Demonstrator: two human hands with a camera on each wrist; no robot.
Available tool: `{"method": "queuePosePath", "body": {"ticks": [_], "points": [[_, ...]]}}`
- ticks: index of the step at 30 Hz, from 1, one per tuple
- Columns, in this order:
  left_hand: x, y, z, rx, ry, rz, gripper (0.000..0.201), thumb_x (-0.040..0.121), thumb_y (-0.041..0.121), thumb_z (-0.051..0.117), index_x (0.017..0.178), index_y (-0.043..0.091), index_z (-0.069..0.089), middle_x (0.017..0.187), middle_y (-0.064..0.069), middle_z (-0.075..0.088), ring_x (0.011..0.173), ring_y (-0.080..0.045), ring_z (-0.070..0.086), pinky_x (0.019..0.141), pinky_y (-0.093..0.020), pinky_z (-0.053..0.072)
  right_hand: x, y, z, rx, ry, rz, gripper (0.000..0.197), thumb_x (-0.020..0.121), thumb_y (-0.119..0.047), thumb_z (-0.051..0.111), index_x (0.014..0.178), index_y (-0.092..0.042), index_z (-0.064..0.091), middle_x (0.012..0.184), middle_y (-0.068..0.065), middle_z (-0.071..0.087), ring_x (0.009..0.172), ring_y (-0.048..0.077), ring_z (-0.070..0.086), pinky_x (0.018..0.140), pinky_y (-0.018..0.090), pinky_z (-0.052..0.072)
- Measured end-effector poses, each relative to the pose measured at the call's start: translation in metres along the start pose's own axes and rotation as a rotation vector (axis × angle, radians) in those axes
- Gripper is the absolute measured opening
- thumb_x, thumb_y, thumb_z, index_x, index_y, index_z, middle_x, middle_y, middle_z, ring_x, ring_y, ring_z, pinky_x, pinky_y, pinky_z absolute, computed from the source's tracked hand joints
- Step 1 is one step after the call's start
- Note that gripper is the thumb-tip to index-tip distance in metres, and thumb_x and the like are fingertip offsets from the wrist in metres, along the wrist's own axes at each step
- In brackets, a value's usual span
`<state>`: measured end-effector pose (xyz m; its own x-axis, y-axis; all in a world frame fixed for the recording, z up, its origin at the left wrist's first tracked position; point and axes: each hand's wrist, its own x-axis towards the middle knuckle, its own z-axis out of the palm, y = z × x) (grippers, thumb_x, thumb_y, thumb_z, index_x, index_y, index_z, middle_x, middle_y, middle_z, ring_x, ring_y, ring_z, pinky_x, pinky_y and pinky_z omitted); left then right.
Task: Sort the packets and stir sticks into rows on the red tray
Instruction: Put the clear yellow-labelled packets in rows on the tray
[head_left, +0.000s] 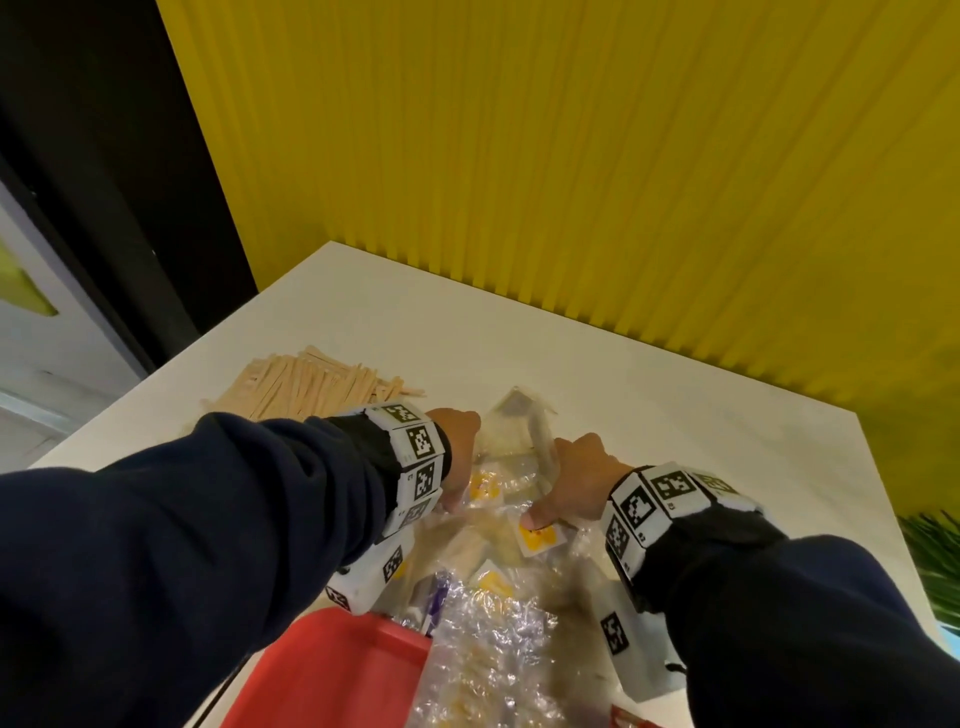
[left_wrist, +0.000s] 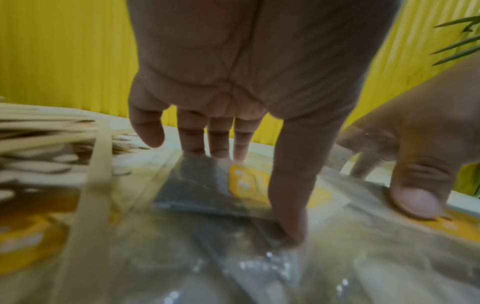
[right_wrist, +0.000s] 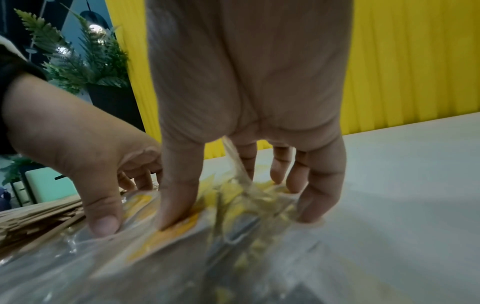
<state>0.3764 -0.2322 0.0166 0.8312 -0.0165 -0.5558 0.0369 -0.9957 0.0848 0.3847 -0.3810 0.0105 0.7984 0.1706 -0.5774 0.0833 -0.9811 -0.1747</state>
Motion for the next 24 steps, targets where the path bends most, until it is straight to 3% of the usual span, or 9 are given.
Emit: {"method": "queuePosePath", "body": {"ticks": [4, 7, 11, 14, 16, 18, 21, 24], "points": [[-0.001, 0.003, 0.002, 0.009, -0.006, 0.007, 0.069, 0.074, 0.024, 0.078, 0.132, 0.010, 0.044, 0.127, -0.006, 0.054, 0.113, -0.022, 0.055, 0.087, -0.027, 0.045, 0.002, 0.003, -0.003, 0.178, -0.054, -0.088, 0.054, 0.071, -0.032, 0.079, 0.110, -0.009, 0.051, 0.102, 0.004, 0.056, 0.096, 0.022, 0.056, 0.080, 0.029, 0.046], [-0.003, 0.004, 0.002, 0.055, 0.012, 0.016, 0.060, 0.074, 0.032, 0.077, 0.125, 0.011, 0.052, 0.123, -0.004, 0.055, 0.108, -0.018, 0.056, 0.082, -0.024, 0.045, -0.001, 0.002, -0.004, 0.374, -0.154, -0.106, 0.047, 0.074, -0.019, 0.077, 0.112, -0.001, 0.058, 0.097, 0.011, 0.063, 0.087, 0.021, 0.056, 0.076, 0.029, 0.045], [-0.005, 0.004, 0.002, 0.056, 0.030, 0.050, 0.059, 0.077, 0.034, 0.074, 0.125, 0.011, 0.050, 0.126, -0.004, 0.047, 0.113, -0.018, 0.049, 0.092, -0.028, 0.045, -0.001, -0.001, 0.001, 0.373, -0.177, -0.131, 0.028, 0.073, -0.013, 0.077, 0.096, -0.007, 0.063, 0.084, 0.006, 0.064, 0.075, 0.020, 0.058, 0.065, 0.026, 0.045], [0.000, 0.001, 0.002, -0.010, 0.004, 0.101, 0.058, 0.077, 0.030, 0.074, 0.124, 0.009, 0.048, 0.126, -0.007, 0.051, 0.114, -0.023, 0.051, 0.090, -0.031, 0.043, 0.002, -0.003, 0.005, 0.362, -0.160, -0.148, 0.026, 0.075, -0.010, 0.074, 0.097, -0.005, 0.062, 0.089, 0.009, 0.068, 0.077, 0.022, 0.065, 0.067, 0.029, 0.051], [0.001, -0.001, 0.002, -0.064, 0.002, 0.117, 0.058, 0.078, 0.028, 0.073, 0.124, 0.005, 0.047, 0.124, -0.009, 0.054, 0.115, -0.026, 0.052, 0.089, -0.032, 0.044, 0.001, -0.005, 0.005, 0.357, -0.140, -0.164, 0.013, 0.078, -0.007, 0.070, 0.087, -0.008, 0.061, 0.079, 0.007, 0.063, 0.064, 0.017, 0.058, 0.055, 0.023, 0.045], [0.003, -0.004, 0.002, -0.119, 0.016, 0.130, 0.055, 0.077, 0.027, 0.073, 0.122, 0.006, 0.048, 0.119, -0.010, 0.056, 0.110, -0.026, 0.054, 0.082, -0.031, 0.043, -0.002, -0.007, 0.003, 0.342, -0.107, -0.175, 0.010, 0.079, -0.006, 0.067, 0.078, -0.010, 0.058, 0.071, 0.004, 0.058, 0.058, 0.016, 0.052, 0.053, 0.021, 0.039], [0.004, -0.008, 0.001, -0.234, 0.048, 0.139, 0.054, 0.077, 0.026, 0.074, 0.120, 0.014, 0.045, 0.102, -0.001, 0.051, 0.091, -0.018, 0.051, 0.072, -0.027, 0.038, -0.005, -0.009, -0.002, 0.369, -0.037, -0.188, 0.008, 0.079, -0.004, 0.066, 0.085, -0.007, 0.061, 0.074, 0.005, 0.058, 0.066, 0.019, 0.054, 0.061, 0.024, 0.043], [0.003, -0.009, -0.001, -0.351, 0.069, 0.162, 0.070, 0.077, 0.029, 0.075, 0.134, 0.017, 0.037, 0.121, -0.002, 0.055, 0.101, -0.020, 0.054, 0.084, -0.031, 0.044, -0.008, -0.007, -0.009, 0.412, 0.048, -0.205, 0.015, 0.077, -0.003, 0.067, 0.077, -0.013, 0.056, 0.070, 0.001, 0.055, 0.063, 0.016, 0.053, 0.058, 0.024, 0.043]]}}
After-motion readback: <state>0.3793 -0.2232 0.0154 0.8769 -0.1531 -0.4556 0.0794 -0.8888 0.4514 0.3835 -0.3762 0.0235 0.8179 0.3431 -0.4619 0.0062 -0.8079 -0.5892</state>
